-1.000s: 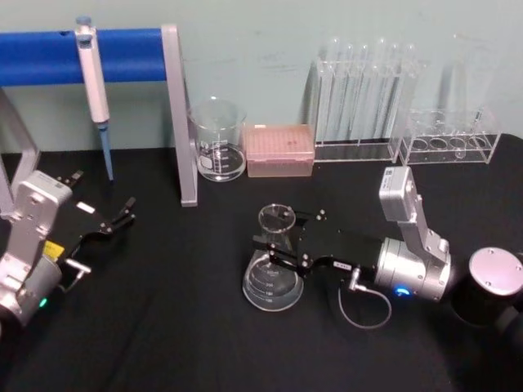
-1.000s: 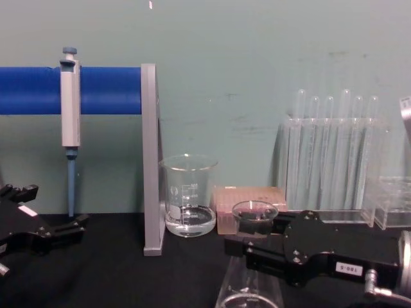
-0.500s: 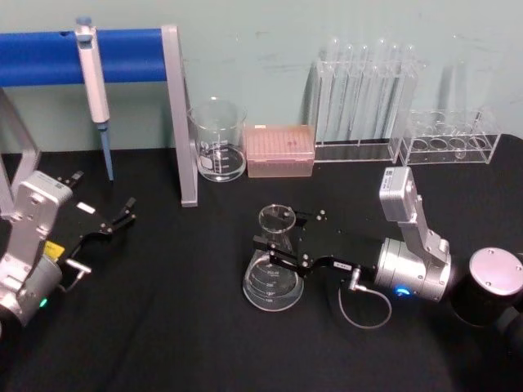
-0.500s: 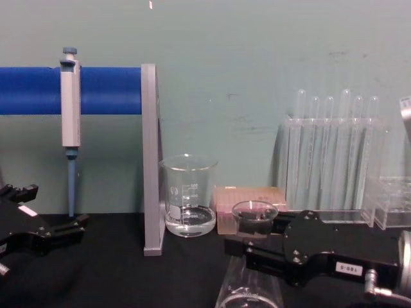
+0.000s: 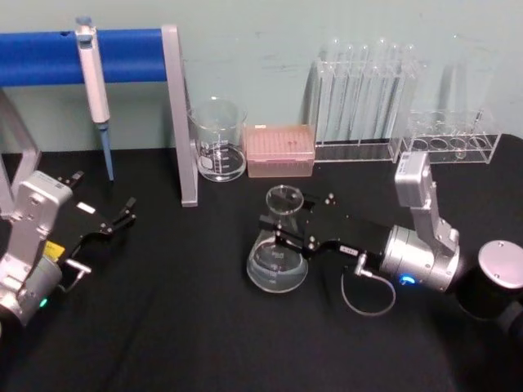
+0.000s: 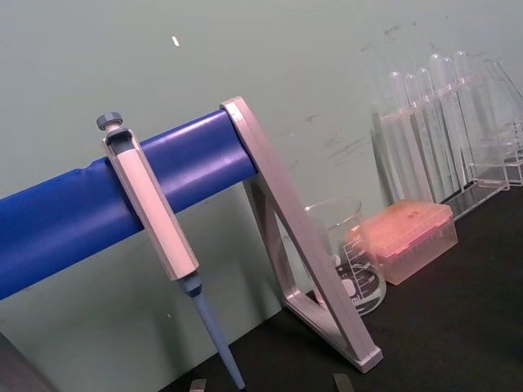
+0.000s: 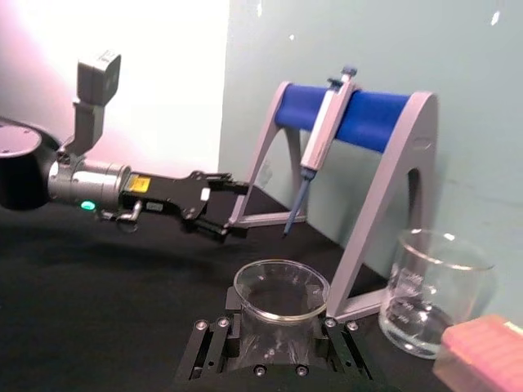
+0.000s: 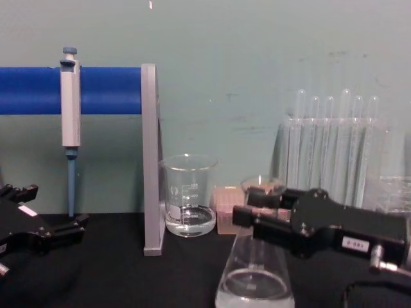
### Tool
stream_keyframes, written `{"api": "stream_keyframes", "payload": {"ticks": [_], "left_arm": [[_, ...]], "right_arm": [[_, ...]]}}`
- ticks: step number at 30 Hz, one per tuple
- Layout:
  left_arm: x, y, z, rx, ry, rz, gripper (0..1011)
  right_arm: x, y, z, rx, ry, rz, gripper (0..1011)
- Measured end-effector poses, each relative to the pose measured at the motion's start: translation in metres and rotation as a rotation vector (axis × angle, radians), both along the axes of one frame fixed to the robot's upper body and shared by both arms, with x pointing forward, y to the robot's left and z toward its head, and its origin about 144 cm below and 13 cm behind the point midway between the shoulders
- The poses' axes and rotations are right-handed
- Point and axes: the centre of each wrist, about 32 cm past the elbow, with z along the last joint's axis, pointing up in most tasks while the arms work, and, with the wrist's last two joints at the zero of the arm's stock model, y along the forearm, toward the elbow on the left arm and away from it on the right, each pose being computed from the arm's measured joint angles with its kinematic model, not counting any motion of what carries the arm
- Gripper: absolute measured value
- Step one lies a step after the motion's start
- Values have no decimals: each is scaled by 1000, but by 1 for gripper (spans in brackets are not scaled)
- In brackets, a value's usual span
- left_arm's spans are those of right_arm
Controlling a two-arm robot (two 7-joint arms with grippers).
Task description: Grasp the erlenmeyer flask with one hand, shake it three times, then place it back.
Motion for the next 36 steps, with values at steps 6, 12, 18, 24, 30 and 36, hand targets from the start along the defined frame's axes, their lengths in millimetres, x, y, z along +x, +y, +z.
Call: {"api": "stream_keyframes", "payload": {"ticks": [6, 12, 18, 24, 30, 36], "left_arm": [[0, 0, 0, 0, 0, 0, 1001], [0, 0, 0, 0, 0, 0, 1001], [0, 0, 0, 0, 0, 0, 1001], [0, 0, 0, 0, 0, 0, 1001], [0, 0, 0, 0, 0, 0, 1001], [0, 0, 0, 0, 0, 0, 1001]], "right_arm": [[1, -2, 12, 14, -24, -30, 469], [5, -5, 28, 24, -56, -71, 469], [10, -9, 42, 34, -93, -110, 469], [13, -14, 56, 41, -121, -166, 469], [14, -19, 64, 56, -134, -238, 469], [13, -20, 65, 65, -133, -266, 469]]}}
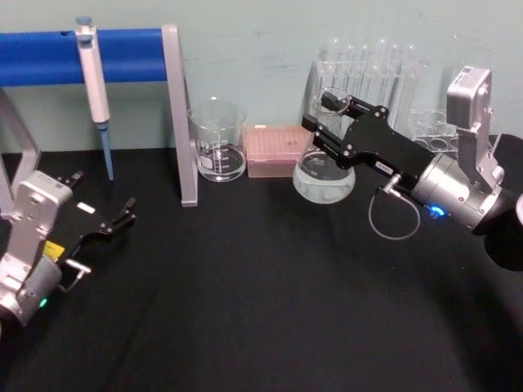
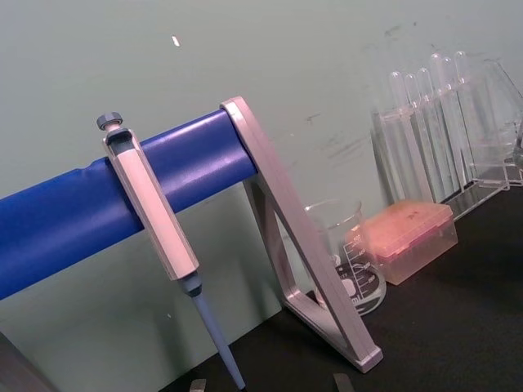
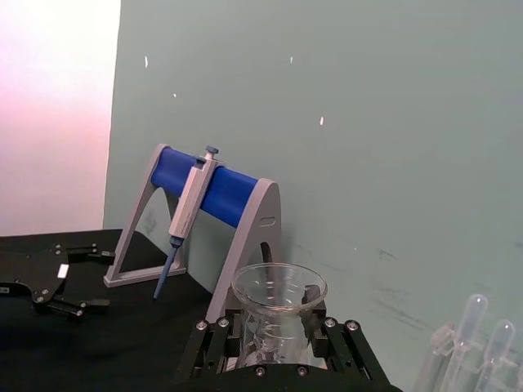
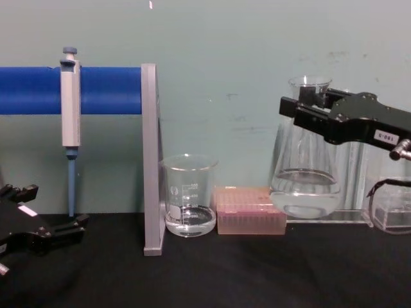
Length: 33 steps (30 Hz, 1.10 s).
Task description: Grasp the erlenmeyer flask with one hand, shake it three times, then place it back.
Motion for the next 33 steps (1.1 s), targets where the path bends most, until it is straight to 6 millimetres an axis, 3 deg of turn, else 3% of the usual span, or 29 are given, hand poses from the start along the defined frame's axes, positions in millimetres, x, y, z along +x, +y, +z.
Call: {"api": "stream_keyframes", "payload": {"ticks": [18, 33], "left_arm": [[0, 0, 0, 0, 0, 0, 1001], [0, 0, 0, 0, 0, 0, 1001]], "right_arm": [[-2, 15, -4, 6, 1, 79, 469], [-9, 55, -9, 8, 22, 294, 469]]}}
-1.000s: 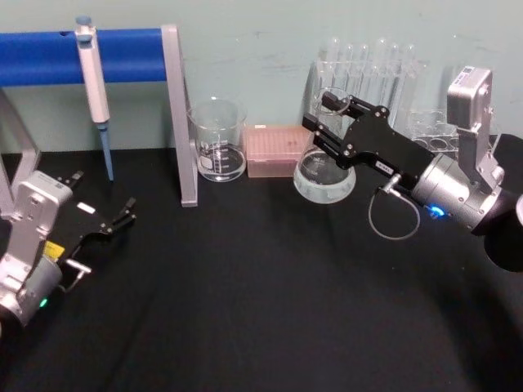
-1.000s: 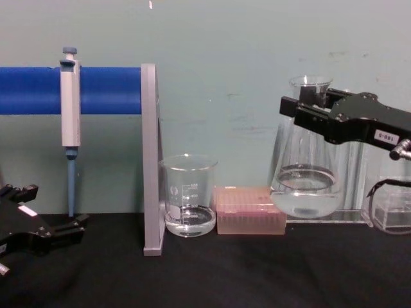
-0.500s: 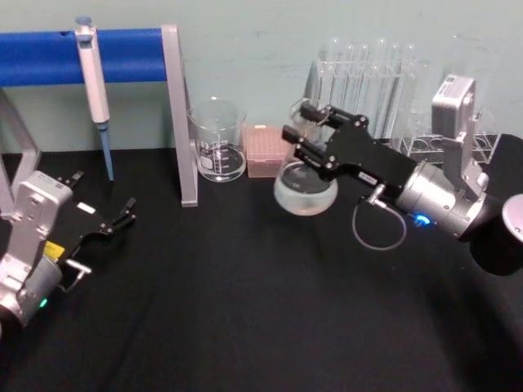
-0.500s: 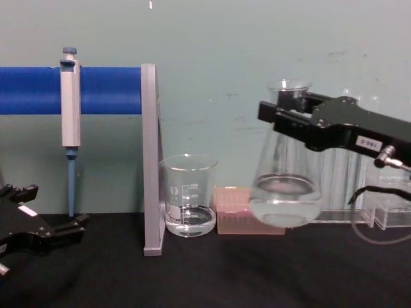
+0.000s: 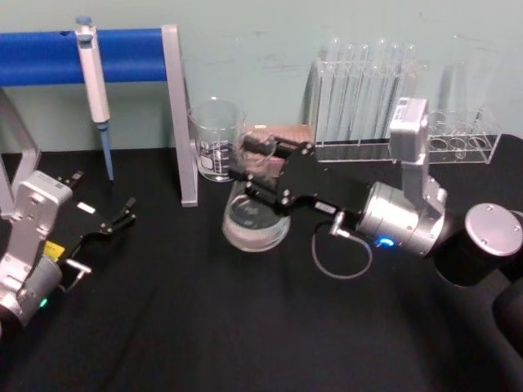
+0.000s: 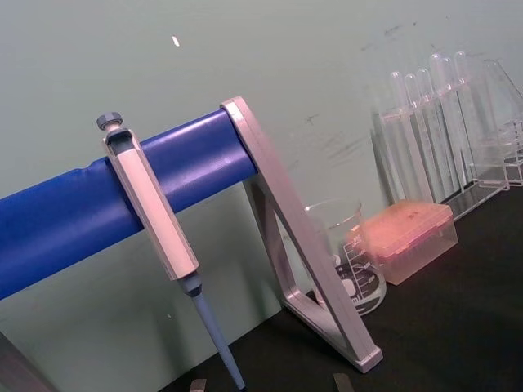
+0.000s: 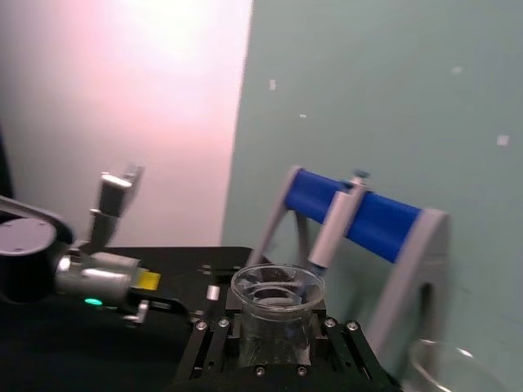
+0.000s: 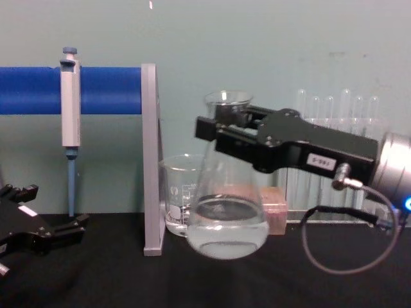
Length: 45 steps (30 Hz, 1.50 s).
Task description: Grasp the erlenmeyer flask with one hand, shake it three times, then place it back.
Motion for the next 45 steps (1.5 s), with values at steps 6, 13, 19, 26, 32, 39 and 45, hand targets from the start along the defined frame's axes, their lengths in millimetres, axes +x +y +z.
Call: {"api": "stream_keyframes", "payload": {"ticks": [6, 13, 19, 26, 32, 39, 45], "left_arm": [[0, 0, 0, 0, 0, 0, 1001], [0, 0, 0, 0, 0, 0, 1001], [0, 0, 0, 0, 0, 0, 1001], [0, 0, 0, 0, 0, 0, 1001], [0, 0, 0, 0, 0, 0, 1001], [0, 0, 0, 0, 0, 0, 1001], [0, 0, 0, 0, 0, 0, 1001]], "right_arm": [[-4, 12, -1, 3, 5, 58, 469], [-7, 14, 0, 11, 4, 59, 469], [-11, 5, -1, 18, 2, 16, 469], [-16, -18, -2, 24, -2, -86, 469], [-22, -44, -1, 24, -10, -194, 469], [-33, -76, 0, 24, -22, -333, 469], [-40, -92, 0, 25, -24, -398, 469]]}}
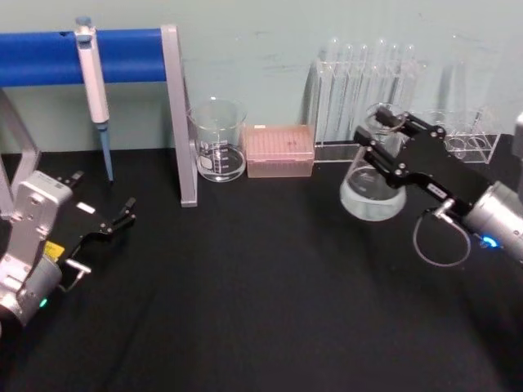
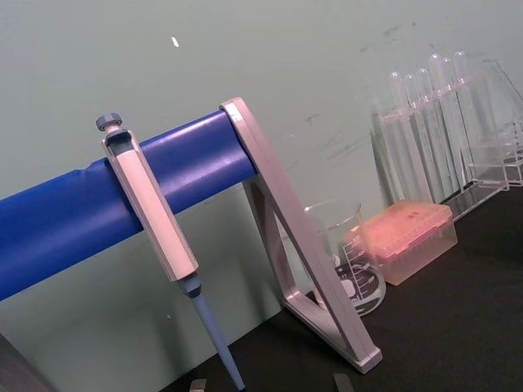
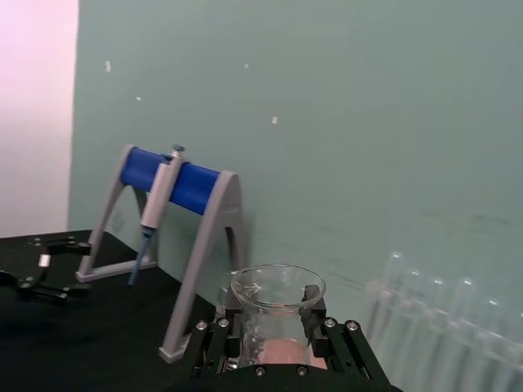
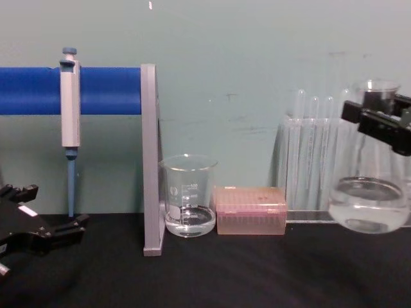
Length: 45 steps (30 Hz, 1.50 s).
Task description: Grasp the erlenmeyer flask with one hand, shake it three times, then place it back.
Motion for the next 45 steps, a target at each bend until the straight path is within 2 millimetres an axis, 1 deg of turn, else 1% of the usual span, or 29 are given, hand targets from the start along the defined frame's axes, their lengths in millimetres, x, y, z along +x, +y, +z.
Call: {"api": "stream_keyframes", "payload": {"ticks": [4, 7, 13, 16, 23, 27, 29, 30, 37, 42, 45], "left_arm": [[0, 0, 0, 0, 0, 0, 1001], [0, 0, 0, 0, 0, 0, 1001], [0, 0, 0, 0, 0, 0, 1001], [0, 0, 0, 0, 0, 0, 1001], [0, 0, 0, 0, 0, 0, 1001], [0, 0, 0, 0, 0, 0, 1001], [0, 0, 0, 0, 0, 0, 1001], [0, 0, 0, 0, 0, 0, 1001], [0, 0, 0, 0, 0, 0, 1001], [0, 0, 0, 0, 0, 0, 1001], [0, 0, 0, 0, 0, 0, 1001]], "right_arm": [[-2, -5, -1, -1, 2, -24, 469], [-2, -5, -1, 0, 3, -25, 469], [2, 0, -4, 3, 12, -3, 469], [6, 6, -5, 3, 16, 23, 469], [15, 27, -6, 3, 25, 112, 469], [20, 45, -9, 5, 36, 189, 469], [21, 51, -10, 5, 40, 218, 469], [23, 58, -10, 6, 45, 246, 469], [24, 81, -12, 4, 57, 349, 469], [23, 92, -13, 5, 61, 402, 469], [23, 95, -13, 5, 63, 417, 469]]}}
